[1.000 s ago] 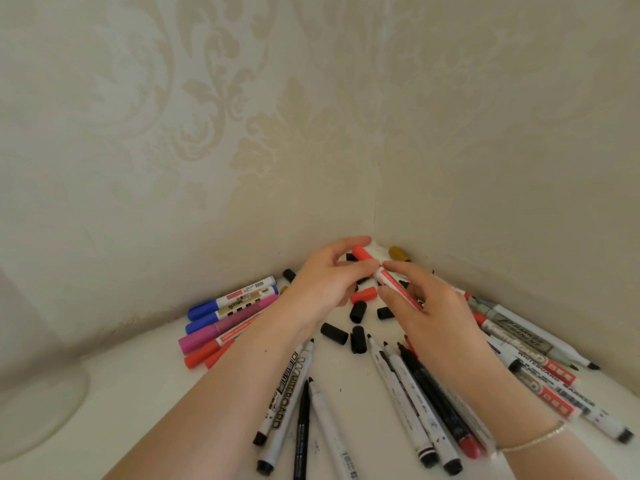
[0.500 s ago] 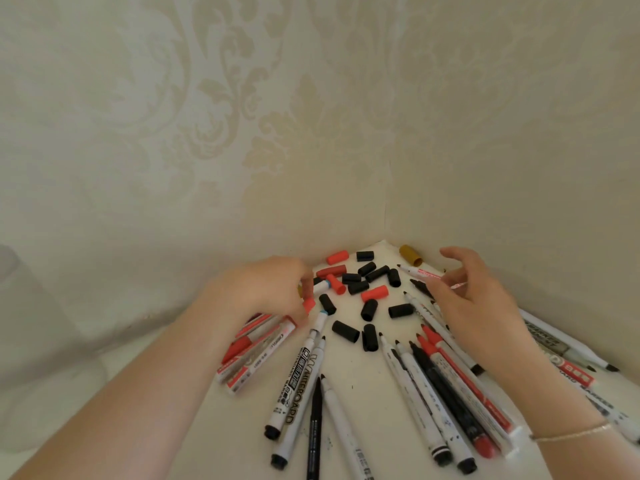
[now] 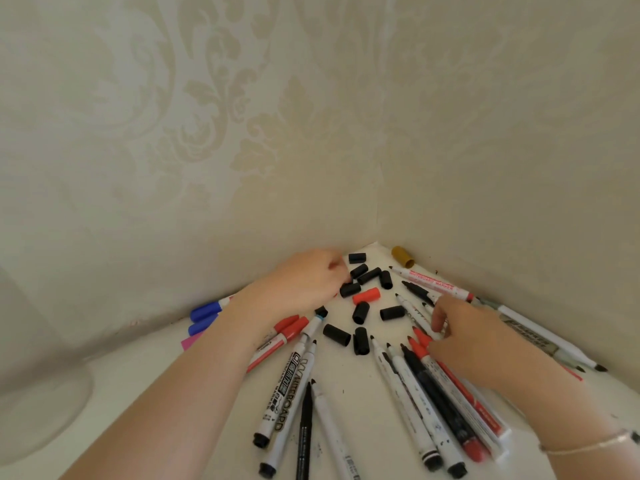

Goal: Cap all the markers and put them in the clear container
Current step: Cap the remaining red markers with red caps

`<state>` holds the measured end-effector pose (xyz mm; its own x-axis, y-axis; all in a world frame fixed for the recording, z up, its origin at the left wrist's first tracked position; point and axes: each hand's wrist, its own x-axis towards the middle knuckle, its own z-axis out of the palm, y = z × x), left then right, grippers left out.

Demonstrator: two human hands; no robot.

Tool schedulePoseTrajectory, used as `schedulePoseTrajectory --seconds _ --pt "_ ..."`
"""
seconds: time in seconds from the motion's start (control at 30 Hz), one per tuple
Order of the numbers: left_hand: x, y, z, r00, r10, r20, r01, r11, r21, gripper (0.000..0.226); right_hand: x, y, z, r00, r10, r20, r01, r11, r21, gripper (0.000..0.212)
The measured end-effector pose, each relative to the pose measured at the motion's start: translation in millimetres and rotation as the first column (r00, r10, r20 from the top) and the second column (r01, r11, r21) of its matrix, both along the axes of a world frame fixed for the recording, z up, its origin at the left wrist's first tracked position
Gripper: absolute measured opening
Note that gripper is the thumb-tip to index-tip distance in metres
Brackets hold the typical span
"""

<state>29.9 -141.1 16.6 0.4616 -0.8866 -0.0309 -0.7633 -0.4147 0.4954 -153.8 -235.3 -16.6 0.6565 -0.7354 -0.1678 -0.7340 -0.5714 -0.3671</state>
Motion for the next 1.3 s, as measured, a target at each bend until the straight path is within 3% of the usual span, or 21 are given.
schedulePoseTrajectory --seconds 0.07,0.17,0.27,0.37,0.43,0.5,0.6,0.67,0.93,1.13,1.3 --pt "-8 -5 0 0.945 -0.012 -0.326 -0.033 0.991 -0.13 0.031 1 4 -1 0.999 0.018 -0.026 -0.02 0.997 -0.071 0.008" --pt "-17 -12 -6 0.682 -0.07 -0.728 -0.187 0.946 -0.265 0.03 1 12 -2 0.999 0.018 -0.03 -0.022 0.988 -0.153 0.01" --pt "-21 -19 -20 0.412 -0.149 -0.899 -0.33 0.895 -0.3 0.025 2 19 -2 0.998 0.044 -0.039 -0.052 0.971 -0.233 0.016" --pt "-22 -24 -31 0.32 -0.13 -0.939 -0.463 0.843 -0.274 0.035 5 21 -4 0.997 0.065 -0.041 -0.073 0.959 -0.275 0.018" --pt "-24 -26 -35 0.31 -0.096 -0.946 -0.522 0.815 -0.253 0.035 8 17 -4 0.998 0.044 0.033 -0.034 0.966 -0.257 0.013" --pt "-25 -27 -37 0.317 -0.064 -0.946 -0.552 0.798 -0.24 0.024 9 14 -1 0.979 0.001 0.205 0.041 0.979 -0.201 0.014" --pt "-25 -28 -38 0.287 -0.079 -0.955 -0.594 0.767 -0.242 0.014 12 17 2 0.85 -0.01 0.527 0.068 0.993 -0.091 0.015" --pt "-26 -28 -36 0.282 -0.084 -0.956 -0.57 0.787 -0.237 0.013 14 21 1 0.793 0.036 0.608 0.051 0.991 -0.125 0.013" --pt "-38 -34 -32 0.329 -0.126 -0.936 -0.493 0.822 -0.284 0.015 18 21 -4 0.756 0.088 0.648 0.023 0.987 -0.161 0.014" --pt "-48 -36 -32 0.537 -0.055 -0.842 -0.444 0.83 -0.338 0.017 18 16 -9 0.729 0.052 0.683 0.052 0.99 -0.132 0.014" --pt "-44 -34 -29 0.515 -0.11 -0.85 -0.488 0.777 -0.396 0.025 15 20 -2 0.711 0.069 0.699 -0.118 0.993 0.023 0.052"
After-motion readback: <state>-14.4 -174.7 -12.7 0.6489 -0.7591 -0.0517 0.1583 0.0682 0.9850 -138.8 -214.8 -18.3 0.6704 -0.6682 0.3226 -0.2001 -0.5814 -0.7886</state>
